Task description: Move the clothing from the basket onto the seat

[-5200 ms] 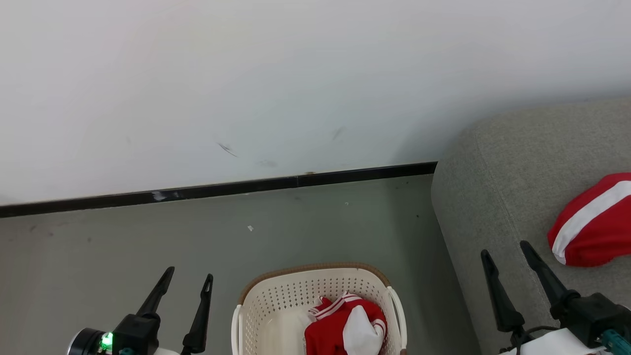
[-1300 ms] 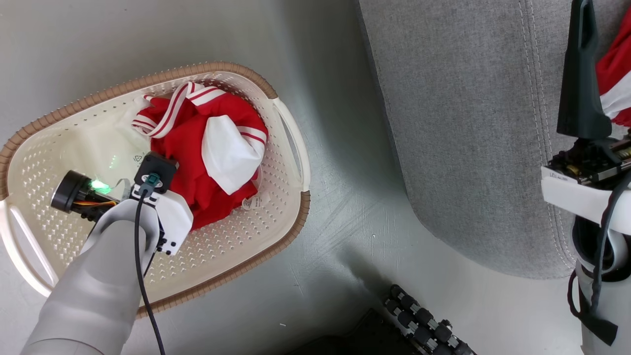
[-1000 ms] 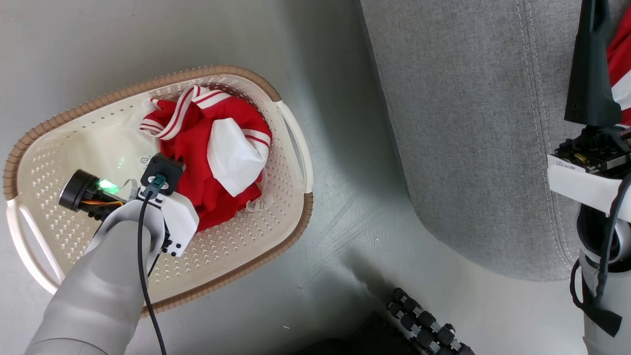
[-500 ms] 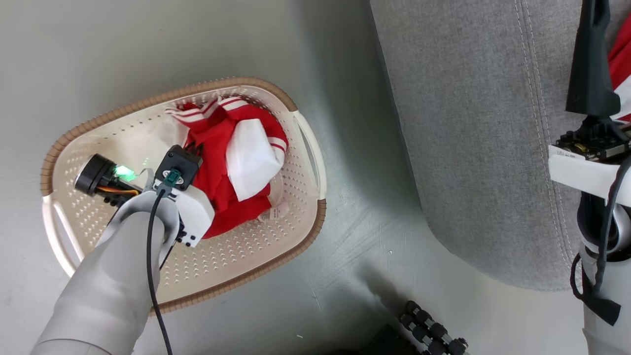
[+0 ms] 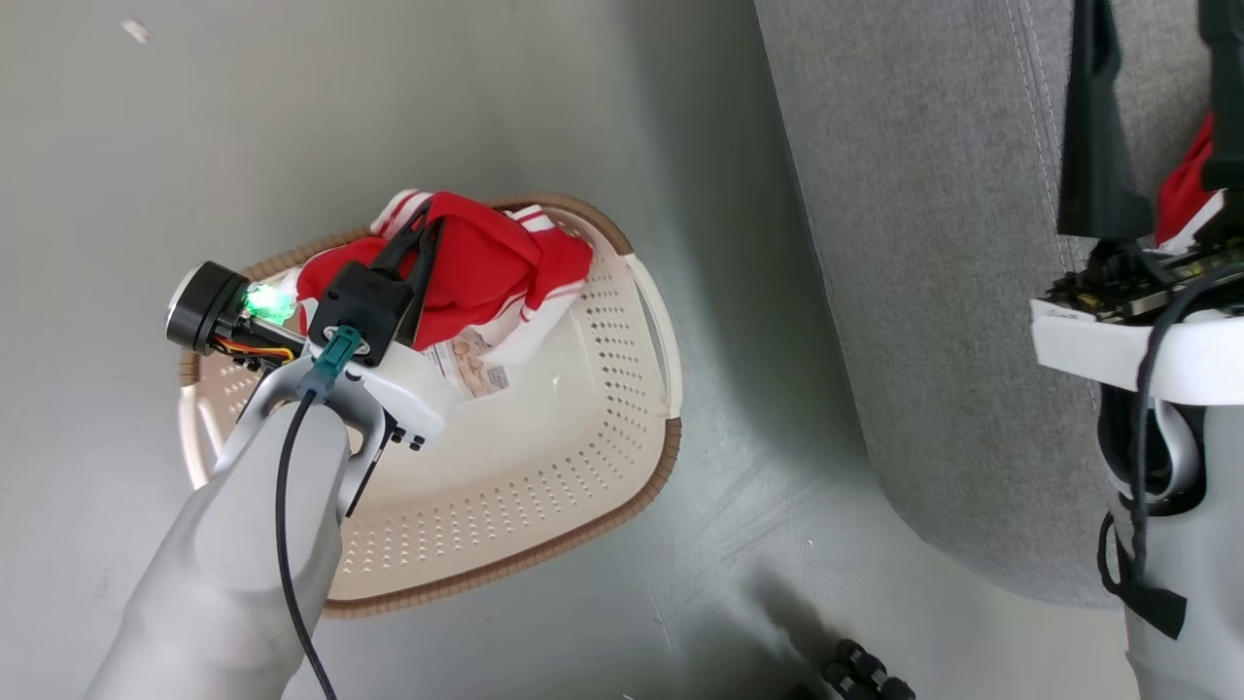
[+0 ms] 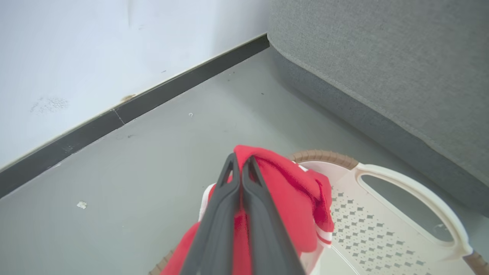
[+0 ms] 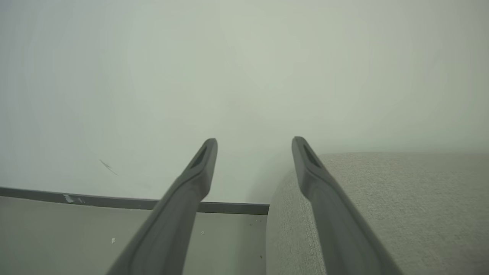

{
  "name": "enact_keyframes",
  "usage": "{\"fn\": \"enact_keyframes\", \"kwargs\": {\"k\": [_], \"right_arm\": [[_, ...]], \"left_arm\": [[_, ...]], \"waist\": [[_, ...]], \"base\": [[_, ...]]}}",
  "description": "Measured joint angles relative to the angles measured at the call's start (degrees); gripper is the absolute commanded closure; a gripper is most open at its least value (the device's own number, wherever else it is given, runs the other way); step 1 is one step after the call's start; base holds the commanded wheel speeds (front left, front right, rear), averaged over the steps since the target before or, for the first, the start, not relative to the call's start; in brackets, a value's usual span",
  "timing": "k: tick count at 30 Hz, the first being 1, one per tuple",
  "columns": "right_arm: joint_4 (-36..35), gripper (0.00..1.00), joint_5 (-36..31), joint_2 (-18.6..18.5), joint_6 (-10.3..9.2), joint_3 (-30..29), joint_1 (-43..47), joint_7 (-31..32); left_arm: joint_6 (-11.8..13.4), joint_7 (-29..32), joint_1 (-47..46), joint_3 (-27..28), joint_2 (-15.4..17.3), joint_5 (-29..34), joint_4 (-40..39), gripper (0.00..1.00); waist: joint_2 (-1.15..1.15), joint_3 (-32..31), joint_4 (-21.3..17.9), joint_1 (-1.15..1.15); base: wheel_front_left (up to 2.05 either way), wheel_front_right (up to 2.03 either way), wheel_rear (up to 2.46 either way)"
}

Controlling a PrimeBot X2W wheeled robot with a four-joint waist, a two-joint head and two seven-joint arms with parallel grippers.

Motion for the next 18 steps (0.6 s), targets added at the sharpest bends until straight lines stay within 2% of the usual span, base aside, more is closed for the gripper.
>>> {"fn": "enact_keyframes", "kwargs": {"k": [7,18], "right_arm": [[2.40,0.00,-1.07,-0.11,0.00,1.76,0.07,0.00],[6.65,0.00,-2.69,-0.26,0.00,5.97,0.99,0.00]], "left_arm": [[0.79,-0.01,3.83,1.98,0.78,-1.12,-8.69,1.00],[1.44,-0.13,9.76,6.16,2.67,-3.76,-18.02,1.00]], "waist": [[0.00,-3.62,1.86,0.00],[0.00,-10.37,4.55,0.00]], "base": [[0.00,0.00,0.00],[0.00,0.00,0.00]]}}
